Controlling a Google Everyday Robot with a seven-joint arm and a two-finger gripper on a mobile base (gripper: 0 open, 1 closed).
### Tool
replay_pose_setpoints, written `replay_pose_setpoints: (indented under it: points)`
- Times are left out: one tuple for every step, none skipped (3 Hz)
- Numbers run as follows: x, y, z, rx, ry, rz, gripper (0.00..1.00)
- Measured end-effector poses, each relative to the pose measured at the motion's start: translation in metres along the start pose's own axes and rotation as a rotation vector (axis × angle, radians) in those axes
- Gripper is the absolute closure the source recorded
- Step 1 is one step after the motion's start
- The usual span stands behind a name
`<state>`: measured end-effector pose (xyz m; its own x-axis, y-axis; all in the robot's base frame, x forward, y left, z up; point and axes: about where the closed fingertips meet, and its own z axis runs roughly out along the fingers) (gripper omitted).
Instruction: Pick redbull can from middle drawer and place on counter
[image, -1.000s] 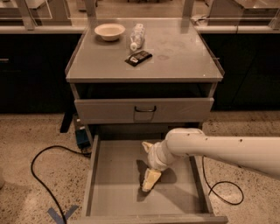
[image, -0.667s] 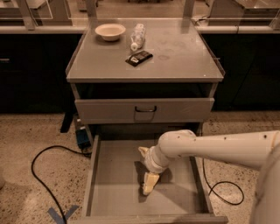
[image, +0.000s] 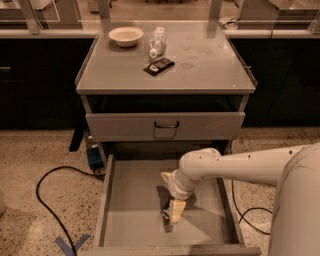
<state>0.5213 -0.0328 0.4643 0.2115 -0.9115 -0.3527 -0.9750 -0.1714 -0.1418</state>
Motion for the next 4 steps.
replay_pose_setpoints:
  points:
    - [0.007,-0.003,0.026,0.006,-0.045,0.049,0.0]
    - [0.005,-0.006,0.052,0.005,-0.127,0.04,0.0]
    - [-0.004,-0.006,0.072,-0.015,-0.199,-0.045,0.0]
    - [-0.002,-0.004,0.079,-0.029,-0.231,-0.148,0.0]
